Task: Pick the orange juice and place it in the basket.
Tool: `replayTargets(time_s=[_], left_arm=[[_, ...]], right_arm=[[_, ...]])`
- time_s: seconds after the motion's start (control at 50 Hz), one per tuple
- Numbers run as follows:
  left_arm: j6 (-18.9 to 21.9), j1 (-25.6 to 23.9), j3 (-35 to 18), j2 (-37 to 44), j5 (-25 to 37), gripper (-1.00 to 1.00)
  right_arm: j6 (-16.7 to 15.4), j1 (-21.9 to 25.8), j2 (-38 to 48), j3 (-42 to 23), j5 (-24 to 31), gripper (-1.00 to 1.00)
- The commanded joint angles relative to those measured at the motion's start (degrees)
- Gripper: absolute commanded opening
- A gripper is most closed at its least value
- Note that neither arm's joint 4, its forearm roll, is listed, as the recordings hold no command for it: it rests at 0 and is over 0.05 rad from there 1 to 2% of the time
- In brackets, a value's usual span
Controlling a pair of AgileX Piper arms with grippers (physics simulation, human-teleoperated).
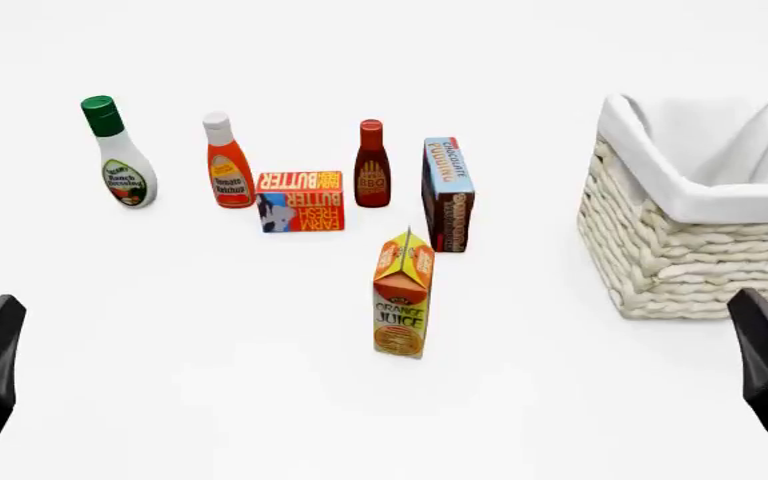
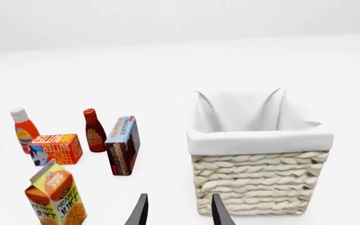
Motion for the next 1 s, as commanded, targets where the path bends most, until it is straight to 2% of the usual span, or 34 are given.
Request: replayTargets(time_s=[0.02,0.08,0.12,0.2,0.22,0.24,0.32,0.44,0.46,0.48,0.6,0.64,0.74,0.8,0.82,0.86,1.0], left_arm=[[0.02,0.01,-0.02,-0.02,0.04,1.0],[0.02,0.01,-0.02,-0.02,0.04,1.0],[0.02,0.01,-0.03,-0.06,0.07,1.0],[0.02,0.02,-0.06,-0.07,0.12,1.0],[0.02,0.02,-0.07,-0.07,0.13,1.0],[0.02,0.01,-0.08,-0.07,0.14,1.0],[0.02,0.02,-0.12,-0.06,0.17,1.0],[0.02,0.03,-0.22,-0.06,0.26,1.0],[0.02,0.03,-0.23,-0.06,0.27,1.0],[0.02,0.03,-0.23,-0.06,0.27,1.0],[0.02,0.04,-0.3,-0.06,0.34,1.0],[0.02,0.04,-0.29,-0.07,0.35,1.0],[0.02,0.05,-0.23,-0.07,0.29,1.0],[0.02,0.05,-0.2,-0.06,0.25,1.0],[0.02,0.05,-0.19,-0.05,0.23,1.0],[0.02,0.05,-0.19,-0.03,0.2,1.0],[0.03,0.06,-0.17,-0.01,0.17,1.0]], right_arm=[[5.61,3.78,1.6,-2.43,-1.58,1.0],[7.47,5.8,4.27,-2.97,-4.04,1.0],[9.0,7.27,9.11,-4.43,-6.55,1.0],[11.28,7.41,13.1,-6.53,-7.88,1.0],[11.08,7.73,11.08,-7.57,-6.66,1.0],[12.8,8.5,9.7,-7.9,-6.27,1.0],[13.9,8.87,11.81,-9.94,-6.45,1.0],[15.89,10.64,18.78,-15.55,-6.04,1.0],[17.35,11.08,21.63,-16.98,-6.17,1.0],[17.35,11.08,21.68,-16.99,-6.21,1.0],[22.17,13.47,29.19,-22.32,-5.47,1.0],[22.11,13.62,30.78,-24.16,-4.41,1.0],[25.29,14.91,36.0,-26.5,-3.72,1.0],[25.74,15.85,38.08,-28.08,-2.87,1.0],[27.42,16.16,38.59,-28.36,-2.73,1.0],[27.8,17.77,40.76,-29.73,-1.7,1.0],[28.61,18.77,44.95,-32.31,0.82,1.0]])
